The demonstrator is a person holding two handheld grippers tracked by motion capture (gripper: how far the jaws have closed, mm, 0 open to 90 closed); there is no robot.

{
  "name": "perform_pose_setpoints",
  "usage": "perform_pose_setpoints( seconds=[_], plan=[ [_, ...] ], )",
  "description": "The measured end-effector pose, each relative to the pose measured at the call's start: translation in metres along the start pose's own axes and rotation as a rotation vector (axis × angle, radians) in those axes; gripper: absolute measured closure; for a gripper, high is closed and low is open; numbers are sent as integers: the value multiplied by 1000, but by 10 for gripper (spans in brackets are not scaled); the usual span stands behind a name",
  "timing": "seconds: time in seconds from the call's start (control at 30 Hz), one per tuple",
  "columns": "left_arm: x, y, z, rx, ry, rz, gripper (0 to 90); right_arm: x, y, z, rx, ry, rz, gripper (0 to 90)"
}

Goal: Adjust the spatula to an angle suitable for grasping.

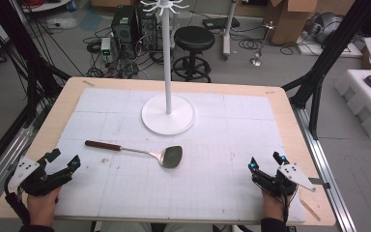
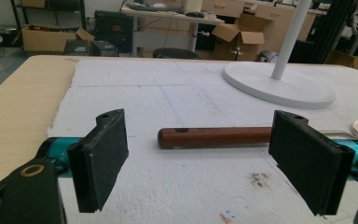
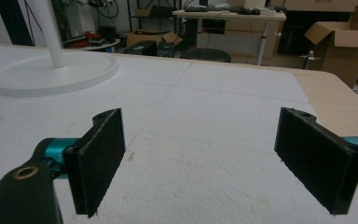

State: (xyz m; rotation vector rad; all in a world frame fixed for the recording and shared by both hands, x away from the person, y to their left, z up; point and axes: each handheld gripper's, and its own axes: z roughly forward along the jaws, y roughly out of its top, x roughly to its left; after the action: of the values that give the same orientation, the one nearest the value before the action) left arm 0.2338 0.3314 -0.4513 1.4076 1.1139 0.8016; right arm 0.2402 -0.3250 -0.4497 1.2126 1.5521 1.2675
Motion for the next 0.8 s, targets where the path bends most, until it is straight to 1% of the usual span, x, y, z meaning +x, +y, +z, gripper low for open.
perform_pose_setpoints(
  seconds=[0.17, 0.23, 0.33, 0.47, 0.6, 0.67, 0.73, 0.8],
  plan=[
    [1, 0, 1, 6, 8, -11, 205, 0, 0, 0, -2, 0, 13, 150],
    [1, 0, 1, 10, 13, -15, 204, -1, 0, 0, -3, 3, 9, 150],
    [0, 1, 2, 18, 21, -12, 203, -1, 0, -1, -15, 7, 13, 149],
    [-1, 1, 2, 22, 30, -8, 200, -2, 0, -2, -13, 9, 20, 149],
    [0, 0, 2, 14, 23, -12, 193, -1, 0, -1, -7, 15, 14, 149],
    [1, 1, 2, 19, 21, -17, 193, -1, 0, -1, -3, 17, 15, 149],
    [2, 1, 2, 24, 8, -26, 202, -1, 0, 0, 1, 13, 9, 149],
    [4, 2, 4, 40, -12, -39, 218, -1, 0, 1, 3, 8, 13, 149]
  ],
)
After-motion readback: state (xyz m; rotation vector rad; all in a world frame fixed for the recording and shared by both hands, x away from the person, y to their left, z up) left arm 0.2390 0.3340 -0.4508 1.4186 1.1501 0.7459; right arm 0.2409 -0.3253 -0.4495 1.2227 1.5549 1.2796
